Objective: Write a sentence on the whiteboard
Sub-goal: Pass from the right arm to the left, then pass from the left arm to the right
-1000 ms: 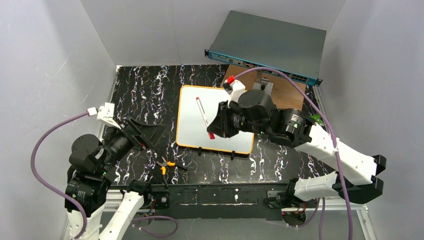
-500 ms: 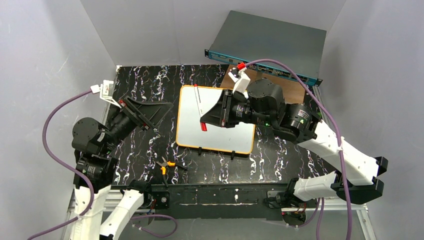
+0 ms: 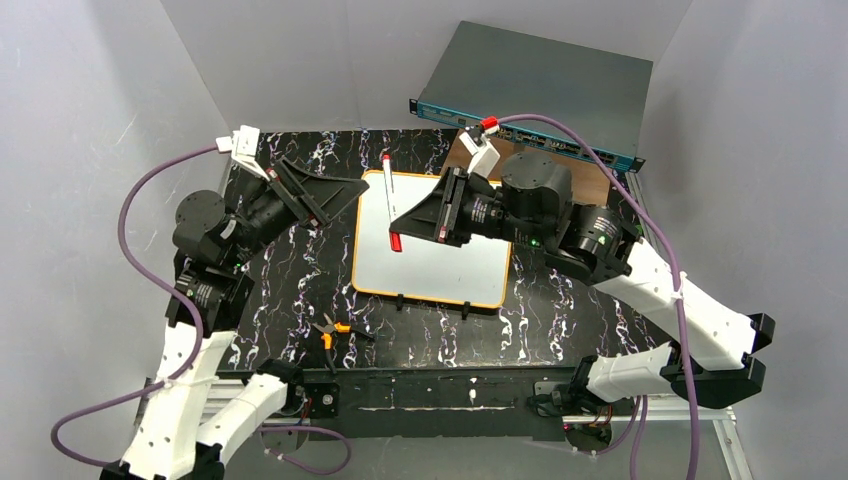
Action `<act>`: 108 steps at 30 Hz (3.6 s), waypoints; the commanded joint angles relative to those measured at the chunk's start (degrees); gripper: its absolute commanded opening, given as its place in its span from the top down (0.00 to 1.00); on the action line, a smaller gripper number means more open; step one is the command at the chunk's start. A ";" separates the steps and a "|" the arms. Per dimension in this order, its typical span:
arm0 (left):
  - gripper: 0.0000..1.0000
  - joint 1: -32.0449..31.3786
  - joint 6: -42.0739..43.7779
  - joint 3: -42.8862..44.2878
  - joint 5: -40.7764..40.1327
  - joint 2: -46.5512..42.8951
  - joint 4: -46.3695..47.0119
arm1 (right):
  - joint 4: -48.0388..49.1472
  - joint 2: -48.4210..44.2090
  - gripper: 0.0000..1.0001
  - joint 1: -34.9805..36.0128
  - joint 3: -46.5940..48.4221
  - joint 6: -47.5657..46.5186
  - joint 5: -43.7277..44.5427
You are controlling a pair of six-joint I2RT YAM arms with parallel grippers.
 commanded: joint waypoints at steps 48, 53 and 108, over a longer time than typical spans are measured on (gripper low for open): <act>1.00 -8.34 7.08 4.16 1.84 1.31 -1.83 | 17.18 -1.15 0.62 -0.47 -4.45 -5.92 -9.77; 1.00 -8.34 9.03 9.65 12.01 5.32 -8.39 | 15.63 -5.64 0.50 -2.57 -5.98 -11.70 -9.54; 0.15 -13.97 -3.85 17.27 35.57 17.71 0.02 | 19.17 -5.38 0.99 -12.27 -0.44 -10.74 -20.01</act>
